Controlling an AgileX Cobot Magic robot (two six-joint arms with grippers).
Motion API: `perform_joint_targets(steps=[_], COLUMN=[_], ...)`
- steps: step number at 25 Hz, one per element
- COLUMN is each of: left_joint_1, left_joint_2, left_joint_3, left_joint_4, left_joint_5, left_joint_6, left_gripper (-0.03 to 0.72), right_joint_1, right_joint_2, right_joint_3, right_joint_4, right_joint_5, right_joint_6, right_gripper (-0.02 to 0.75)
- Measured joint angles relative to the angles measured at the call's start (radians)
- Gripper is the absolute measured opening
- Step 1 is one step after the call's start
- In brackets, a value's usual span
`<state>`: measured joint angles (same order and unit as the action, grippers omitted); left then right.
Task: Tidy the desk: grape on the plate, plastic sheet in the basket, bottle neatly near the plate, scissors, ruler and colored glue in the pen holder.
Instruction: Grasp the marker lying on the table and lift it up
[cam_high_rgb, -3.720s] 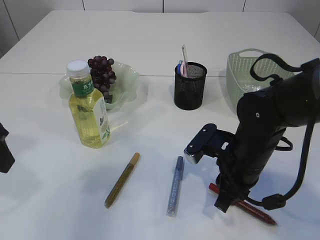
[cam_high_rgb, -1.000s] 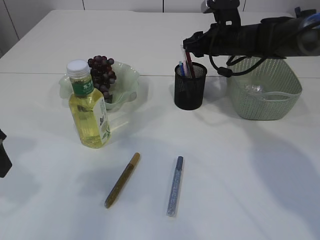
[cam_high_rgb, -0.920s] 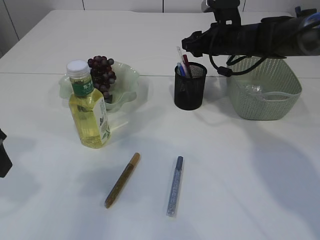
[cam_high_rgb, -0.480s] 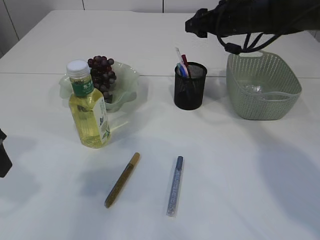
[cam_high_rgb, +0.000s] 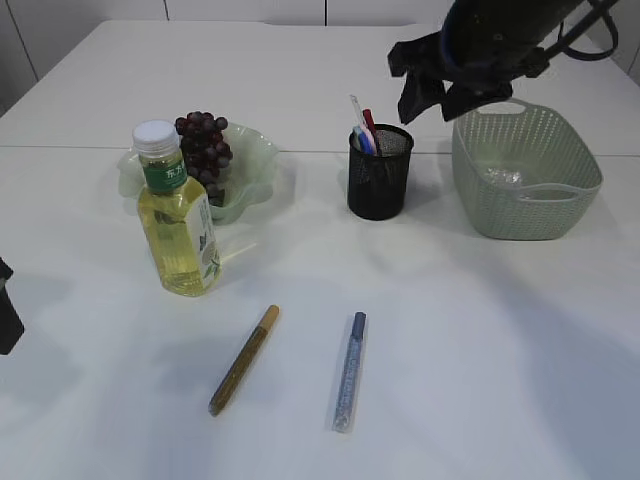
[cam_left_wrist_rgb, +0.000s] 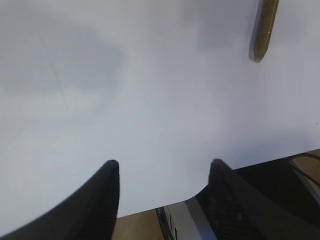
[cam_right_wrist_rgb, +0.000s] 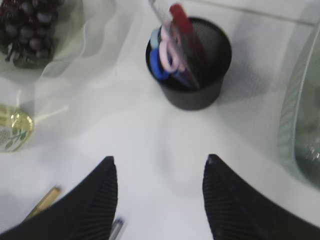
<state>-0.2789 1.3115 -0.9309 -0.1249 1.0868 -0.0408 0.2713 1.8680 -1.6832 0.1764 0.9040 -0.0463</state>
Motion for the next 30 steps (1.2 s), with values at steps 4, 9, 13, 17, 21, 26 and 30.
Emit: perform_joint_targets(steps=[4,9,13,17,21,26,30], left_joint_1=[0.0,0.0,0.0,0.0,0.0,0.0,0.0], left_joint_2=[0.0,0.0,0.0,0.0,0.0,0.0,0.0], left_joint_3=[0.0,0.0,0.0,0.0,0.0,0.0,0.0], left_joint_4=[0.0,0.0,0.0,0.0,0.0,0.0,0.0], left_joint_5=[0.0,-0.002,-0.012,-0.035,-0.044,-0.049,-0.051], left_joint_6=[0.0,0.0,0.0,0.0,0.0,0.0,0.0], left_gripper=[0.415,0.415,0.415,0.415,0.415,0.415,0.415], right_joint_1=[0.08,0.243,0.351,0.405,0.412,0.412,0.412], right_joint_2=[-0.01,-0.01,0.005,0.06,0.131,0.214,0.274], right_joint_3=[0.0,0.0,0.0,0.0,0.0,0.0,0.0], right_joint_4=[-0.045,-0.131,-0.145,-0.158,-0.184,-0.199,-0.203], right_joint_5=[0.153,0.238,0.252,0.278,0.312,0.314,0.314], right_joint_6=[0.153,0.337,0.493,0.616,0.663,0.669,0.657], right_gripper=[0.435,0.434,0.426,0.425,0.425,0.425,0.424])
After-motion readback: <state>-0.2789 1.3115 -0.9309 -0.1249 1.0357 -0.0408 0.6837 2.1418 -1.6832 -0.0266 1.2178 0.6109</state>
